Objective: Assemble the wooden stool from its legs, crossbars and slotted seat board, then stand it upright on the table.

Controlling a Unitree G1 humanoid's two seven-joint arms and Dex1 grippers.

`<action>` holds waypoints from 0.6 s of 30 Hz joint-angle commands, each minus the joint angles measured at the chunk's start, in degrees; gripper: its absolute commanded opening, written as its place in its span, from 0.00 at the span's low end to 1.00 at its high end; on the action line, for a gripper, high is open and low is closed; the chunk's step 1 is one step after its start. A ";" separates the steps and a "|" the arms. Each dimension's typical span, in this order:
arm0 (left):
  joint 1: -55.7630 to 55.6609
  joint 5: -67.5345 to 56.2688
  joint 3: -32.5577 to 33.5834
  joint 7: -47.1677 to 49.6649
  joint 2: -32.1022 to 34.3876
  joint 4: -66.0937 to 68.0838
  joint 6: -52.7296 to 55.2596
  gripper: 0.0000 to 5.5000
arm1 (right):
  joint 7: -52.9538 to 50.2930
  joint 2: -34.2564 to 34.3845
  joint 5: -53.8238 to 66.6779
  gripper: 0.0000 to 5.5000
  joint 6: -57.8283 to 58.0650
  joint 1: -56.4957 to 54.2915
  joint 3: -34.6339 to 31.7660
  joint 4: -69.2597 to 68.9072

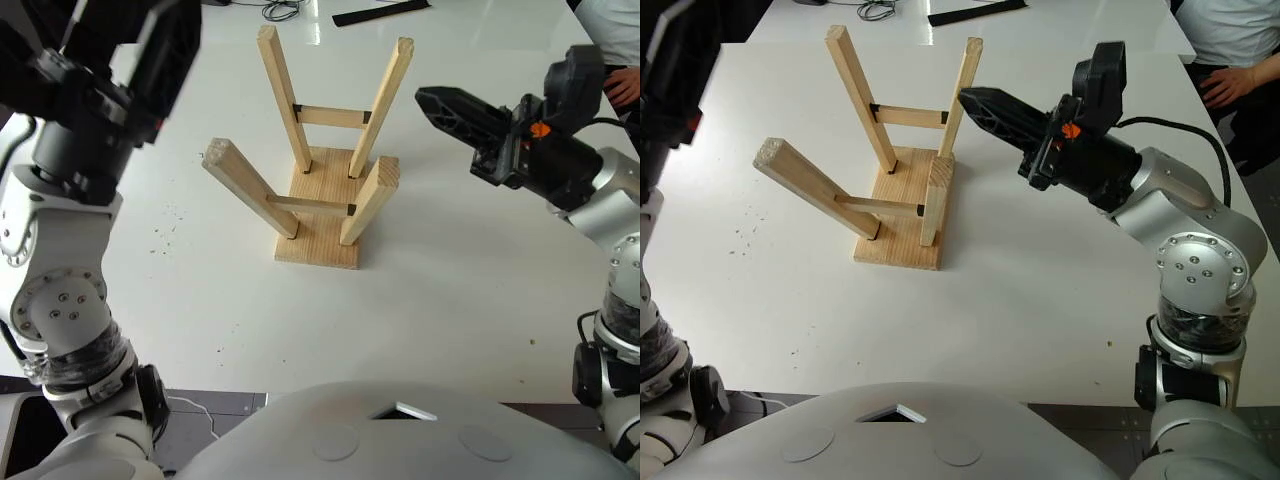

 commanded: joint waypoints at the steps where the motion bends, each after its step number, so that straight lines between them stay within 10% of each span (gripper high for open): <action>1: -6.48 -6.16 -1.53 8.76 0.04 -1.98 1.09 0.73 | -6.39 1.88 11.69 0.00 -0.38 -5.88 -0.70 -3.27; 9: -1.38 -3.94 -9.96 16.88 -0.87 -1.34 6.29 0.47 | -9.07 4.01 2.37 0.00 0.30 -0.52 9.44 -3.35; 18: -15.32 -9.84 -6.41 16.70 3.13 -1.78 5.16 0.22 | -19.63 8.47 16.00 0.00 -4.96 -18.01 1.81 0.57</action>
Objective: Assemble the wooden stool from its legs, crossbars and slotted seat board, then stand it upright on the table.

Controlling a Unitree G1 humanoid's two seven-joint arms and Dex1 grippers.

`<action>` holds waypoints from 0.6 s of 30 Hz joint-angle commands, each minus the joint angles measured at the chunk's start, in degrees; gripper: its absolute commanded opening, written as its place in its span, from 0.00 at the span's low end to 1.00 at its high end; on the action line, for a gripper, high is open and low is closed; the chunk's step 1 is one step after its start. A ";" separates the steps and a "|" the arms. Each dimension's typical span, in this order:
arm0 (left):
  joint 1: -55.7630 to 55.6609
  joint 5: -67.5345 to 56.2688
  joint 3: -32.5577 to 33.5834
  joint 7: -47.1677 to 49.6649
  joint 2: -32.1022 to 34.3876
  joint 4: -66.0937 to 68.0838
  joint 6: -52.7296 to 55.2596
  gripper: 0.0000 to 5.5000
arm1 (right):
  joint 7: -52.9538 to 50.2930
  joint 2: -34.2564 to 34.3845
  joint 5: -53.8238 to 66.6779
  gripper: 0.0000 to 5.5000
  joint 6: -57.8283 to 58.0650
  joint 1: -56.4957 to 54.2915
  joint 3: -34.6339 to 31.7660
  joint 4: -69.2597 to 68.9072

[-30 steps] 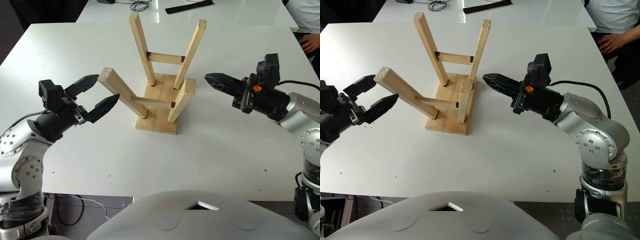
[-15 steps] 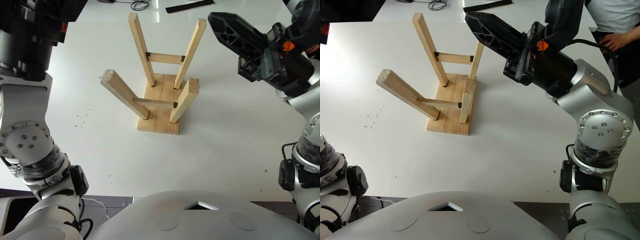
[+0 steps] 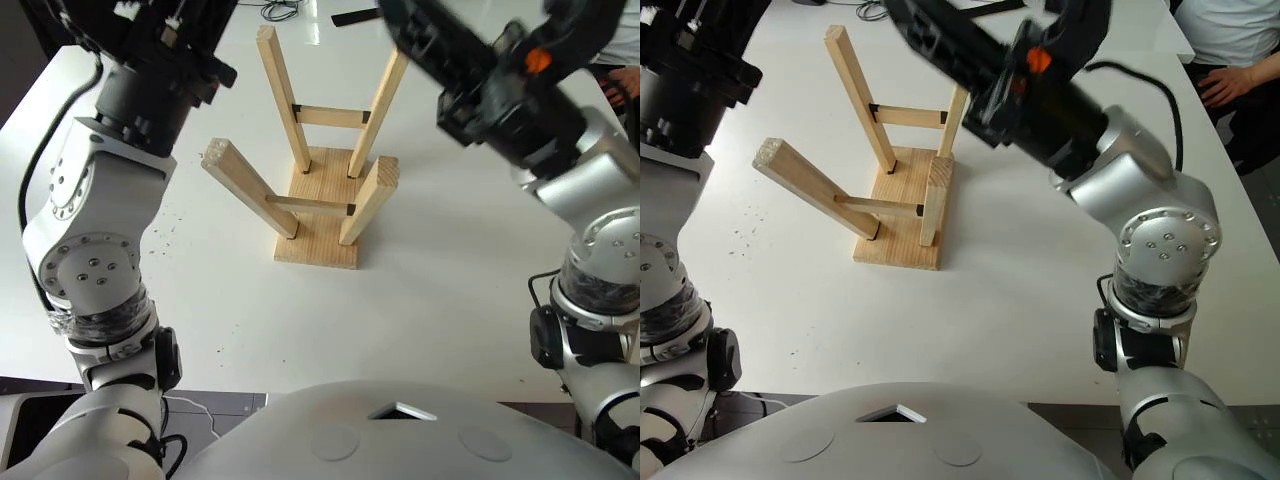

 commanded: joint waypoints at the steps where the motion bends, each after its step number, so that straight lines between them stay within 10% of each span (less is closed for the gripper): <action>1: -2.17 -6.33 3.46 1.89 4.78 -3.17 1.48 0.18 | -3.33 -1.19 2.52 0.00 0.97 -2.16 -0.14 -0.52; 9: 22.05 0.77 -10.05 1.93 4.91 2.64 11.93 0.00 | 4.32 -8.44 -30.80 0.00 5.43 15.11 27.58 -2.78; 18: 11.98 -7.90 -1.86 4.44 -2.15 -0.42 1.81 0.00 | 1.29 -1.04 -13.51 0.00 3.26 1.84 10.00 0.34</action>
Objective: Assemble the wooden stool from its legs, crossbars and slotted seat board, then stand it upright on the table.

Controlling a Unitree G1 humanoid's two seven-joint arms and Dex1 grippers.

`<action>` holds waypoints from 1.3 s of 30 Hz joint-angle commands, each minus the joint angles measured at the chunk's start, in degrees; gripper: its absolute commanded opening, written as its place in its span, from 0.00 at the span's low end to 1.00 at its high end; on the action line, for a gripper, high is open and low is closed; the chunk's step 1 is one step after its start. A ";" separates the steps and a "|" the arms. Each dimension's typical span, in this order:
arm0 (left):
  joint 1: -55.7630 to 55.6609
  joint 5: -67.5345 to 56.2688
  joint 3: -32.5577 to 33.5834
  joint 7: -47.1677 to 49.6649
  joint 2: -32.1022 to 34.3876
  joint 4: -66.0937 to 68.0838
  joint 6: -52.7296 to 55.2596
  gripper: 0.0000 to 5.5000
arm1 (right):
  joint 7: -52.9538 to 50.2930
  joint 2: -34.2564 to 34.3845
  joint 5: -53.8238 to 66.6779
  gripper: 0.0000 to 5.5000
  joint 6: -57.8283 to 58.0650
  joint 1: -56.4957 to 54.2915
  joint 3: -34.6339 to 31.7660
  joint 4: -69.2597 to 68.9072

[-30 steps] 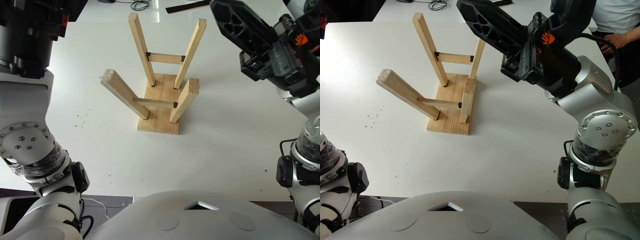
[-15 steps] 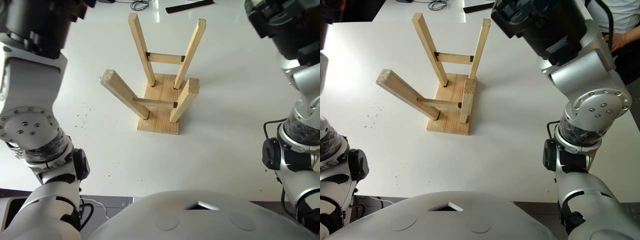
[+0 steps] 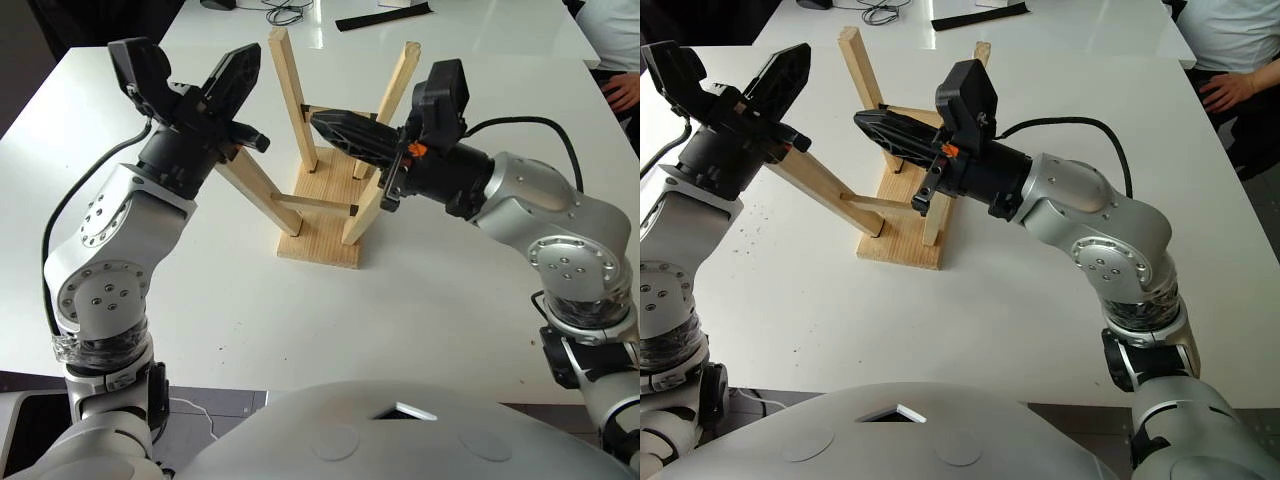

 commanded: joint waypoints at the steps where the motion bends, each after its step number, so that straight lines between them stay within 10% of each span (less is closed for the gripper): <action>1: -7.44 -8.22 5.11 3.81 -1.02 -0.50 -3.66 0.00 | -5.75 4.24 15.11 0.00 -0.25 -10.51 -9.84 3.44; 7: -8.60 -12.50 8.11 3.67 4.53 -1.20 -2.23 0.00 | -6.51 3.64 20.38 0.00 2.57 -9.36 -9.80 1.32; 14: 8.49 4.62 -9.24 -1.26 4.16 1.66 4.54 0.00 | 0.08 0.65 2.58 0.00 4.27 7.27 3.23 3.36; 23: -8.69 -10.45 12.44 -4.30 -0.56 -2.07 -14.49 0.00 | -5.38 2.65 26.94 0.00 -5.35 -8.94 -22.42 6.15; 26: -11.06 -20.55 18.57 -6.03 1.92 0.55 -15.50 0.00 | -2.36 -3.55 19.46 0.00 -7.40 -10.52 -28.13 13.56; 29: 2.06 -10.75 20.87 -16.60 8.80 17.81 -8.93 0.00 | 2.49 -9.79 -3.35 0.00 -12.26 -3.20 -20.27 20.29; 33: 26.01 16.32 10.45 -30.36 15.25 41.04 -12.19 0.00 | 1.88 -8.63 -22.25 0.00 -18.68 6.15 -10.53 25.74; 39: 29.73 19.23 2.33 -41.66 14.90 28.24 -7.82 0.00 | 1.85 -6.63 -33.36 0.00 -24.13 14.69 -9.02 31.58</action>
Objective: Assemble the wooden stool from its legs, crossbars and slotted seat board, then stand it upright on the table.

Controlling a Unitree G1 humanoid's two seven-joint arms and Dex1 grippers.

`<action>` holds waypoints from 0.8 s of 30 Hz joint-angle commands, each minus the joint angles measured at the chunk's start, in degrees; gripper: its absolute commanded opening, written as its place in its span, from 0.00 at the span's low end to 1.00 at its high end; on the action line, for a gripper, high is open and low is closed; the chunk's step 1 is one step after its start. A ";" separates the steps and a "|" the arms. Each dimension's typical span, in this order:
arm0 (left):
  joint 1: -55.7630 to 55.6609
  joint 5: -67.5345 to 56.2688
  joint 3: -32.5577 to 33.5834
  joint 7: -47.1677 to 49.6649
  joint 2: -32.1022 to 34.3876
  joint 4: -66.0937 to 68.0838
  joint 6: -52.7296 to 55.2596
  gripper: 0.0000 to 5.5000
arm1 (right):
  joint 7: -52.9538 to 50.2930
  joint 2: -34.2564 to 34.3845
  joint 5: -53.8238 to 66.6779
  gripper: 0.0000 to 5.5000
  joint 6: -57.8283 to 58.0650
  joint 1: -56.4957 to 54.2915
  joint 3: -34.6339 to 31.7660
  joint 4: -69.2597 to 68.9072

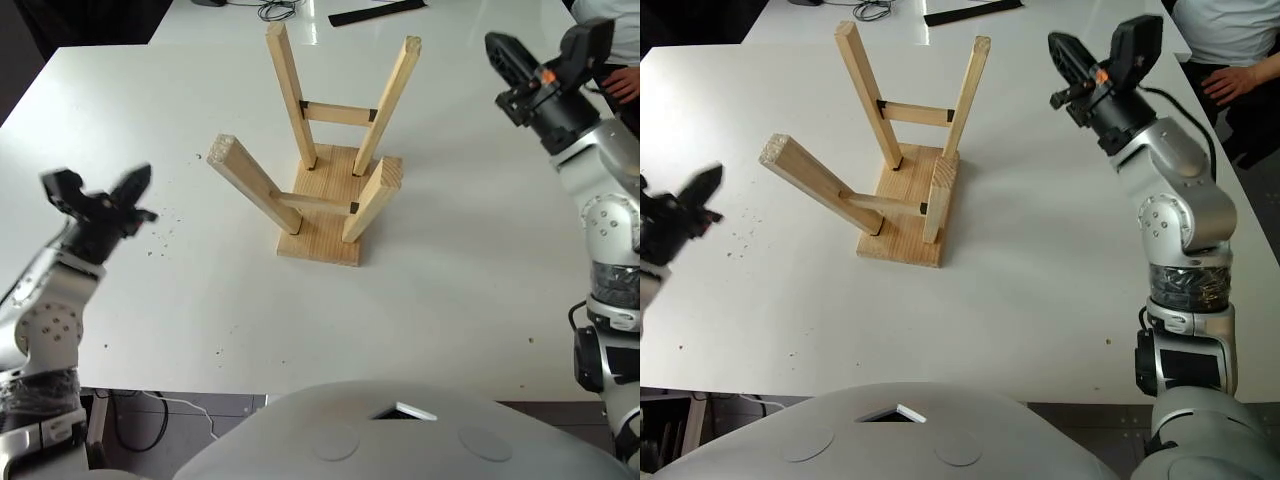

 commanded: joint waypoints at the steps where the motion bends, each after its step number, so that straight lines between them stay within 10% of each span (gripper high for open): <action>1: -2.29 2.26 -2.23 -5.75 1.51 -4.75 3.18 0.00 | 1.52 1.87 -7.60 0.00 -3.85 4.56 1.46 7.06; 10: -4.63 1.47 -11.71 -6.76 -3.89 -25.84 8.35 0.00 | 21.14 7.49 -15.08 0.00 -14.19 -13.82 5.80 33.67; 24: 2.12 8.15 -15.05 -5.64 -8.37 -29.73 6.31 0.00 | 47.16 -0.11 -7.70 0.00 -2.03 -3.34 8.98 10.65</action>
